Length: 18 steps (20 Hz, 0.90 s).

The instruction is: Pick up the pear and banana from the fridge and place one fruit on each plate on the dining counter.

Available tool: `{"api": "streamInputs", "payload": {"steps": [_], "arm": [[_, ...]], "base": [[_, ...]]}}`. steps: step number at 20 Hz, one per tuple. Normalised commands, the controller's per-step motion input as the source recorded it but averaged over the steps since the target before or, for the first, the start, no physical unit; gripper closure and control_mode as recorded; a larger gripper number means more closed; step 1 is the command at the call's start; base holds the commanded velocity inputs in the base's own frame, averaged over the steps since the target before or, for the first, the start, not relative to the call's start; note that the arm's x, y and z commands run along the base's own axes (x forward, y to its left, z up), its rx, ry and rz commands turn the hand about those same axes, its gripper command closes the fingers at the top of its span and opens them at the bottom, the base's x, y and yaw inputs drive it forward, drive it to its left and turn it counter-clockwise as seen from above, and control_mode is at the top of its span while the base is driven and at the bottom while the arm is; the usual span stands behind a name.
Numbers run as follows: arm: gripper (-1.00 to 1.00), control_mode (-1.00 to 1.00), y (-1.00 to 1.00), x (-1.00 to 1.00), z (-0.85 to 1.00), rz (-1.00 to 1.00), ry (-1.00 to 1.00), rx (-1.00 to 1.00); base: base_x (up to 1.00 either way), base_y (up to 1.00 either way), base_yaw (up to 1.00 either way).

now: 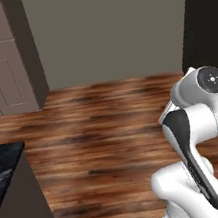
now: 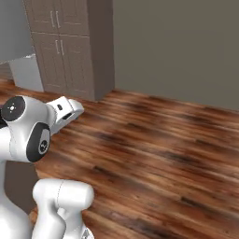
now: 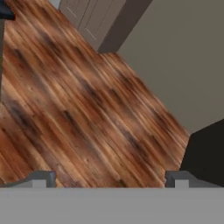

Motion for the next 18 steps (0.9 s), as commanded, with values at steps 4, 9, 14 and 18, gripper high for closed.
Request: {"api": "streamInputs", "payload": {"steps": [4,9,14,18], "arm": [[-1.0,1.0,0.0,0.0,0.0,0.0,0.0,0.0],[-1.0,1.0,0.0,0.0,0.0,0.0,0.0,0.0],[-1.0,1.0,0.0,0.0,0.0,0.0,0.0,0.0],[-1.0,1.0,0.0,0.0,0.0,0.0,0.0,0.0]], "base": [[1.0,-0.18,0.34],[1.0,-0.17,0.35],[1.0,-0.1,0.33],[1.0,0.0,0.28]]}}
